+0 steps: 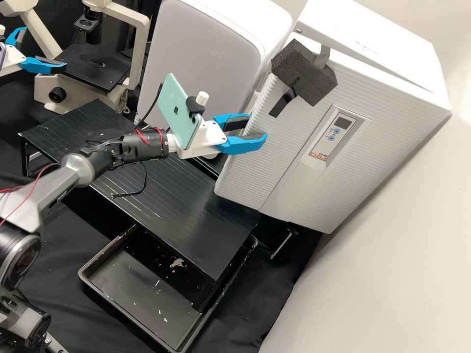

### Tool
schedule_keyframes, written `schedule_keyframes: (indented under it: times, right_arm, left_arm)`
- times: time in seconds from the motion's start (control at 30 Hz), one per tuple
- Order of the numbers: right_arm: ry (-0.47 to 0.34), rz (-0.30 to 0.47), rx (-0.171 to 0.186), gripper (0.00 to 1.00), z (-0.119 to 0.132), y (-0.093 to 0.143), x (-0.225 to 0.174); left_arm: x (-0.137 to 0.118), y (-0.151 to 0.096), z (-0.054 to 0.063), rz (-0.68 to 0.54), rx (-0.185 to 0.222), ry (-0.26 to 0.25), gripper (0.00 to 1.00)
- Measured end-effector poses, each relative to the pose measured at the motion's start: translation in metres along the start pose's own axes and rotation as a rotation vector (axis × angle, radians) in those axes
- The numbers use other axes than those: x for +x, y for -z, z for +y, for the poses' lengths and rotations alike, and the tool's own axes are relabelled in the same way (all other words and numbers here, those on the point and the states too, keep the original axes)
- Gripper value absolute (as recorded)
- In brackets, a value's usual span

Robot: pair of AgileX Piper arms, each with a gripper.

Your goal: Open the incubator door

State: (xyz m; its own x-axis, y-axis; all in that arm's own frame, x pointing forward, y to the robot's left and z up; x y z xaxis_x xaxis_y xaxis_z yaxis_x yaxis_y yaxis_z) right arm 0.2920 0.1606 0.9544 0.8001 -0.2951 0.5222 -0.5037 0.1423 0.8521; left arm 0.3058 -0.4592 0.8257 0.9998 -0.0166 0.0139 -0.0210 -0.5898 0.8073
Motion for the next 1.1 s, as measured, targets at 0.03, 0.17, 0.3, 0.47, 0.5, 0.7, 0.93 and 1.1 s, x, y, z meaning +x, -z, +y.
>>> schedule_keyframes:
  times: [0.03,0.17,0.3,0.47,0.5,0.7,0.93,1.1]
  right_arm:
    - [-0.002,-0.002,0.011,0.0,0.005,-0.002,-0.004]
    - [-0.034,-0.015,0.061,0.0,0.028,-0.012,-0.021]
    - [-0.102,-0.073,0.107,1.0,0.048,-0.027,-0.036]
    - [-0.267,-0.103,0.136,1.0,0.076,-0.034,-0.052]
    - [-0.295,-0.091,0.135,1.0,0.081,-0.033,-0.055]
    - [-0.334,-0.019,0.108,1.0,0.084,-0.026,-0.06]
    - [-0.277,0.301,0.237,1.0,0.059,-0.02,-0.068]
    - [-0.109,0.604,0.305,1.0,0.036,-0.02,-0.076]
  left_arm:
    - [0.0,0.0,0.0,0.0,0.0,0.0,1.0]
    - [0.0,0.0,0.0,0.0,0.0,0.0,1.0]
    - [0.0,0.0,0.0,0.0,0.0,0.0,1.0]
    - [0.0,0.0,0.0,0.0,0.0,0.0,1.0]
    - [0.0,0.0,0.0,0.0,0.0,0.0,1.0]
    - [0.0,0.0,0.0,0.0,0.0,0.0,1.0]
    - [0.0,0.0,0.0,0.0,0.0,0.0,1.0]
    - [0.0,0.0,0.0,0.0,0.0,0.0,1.0]
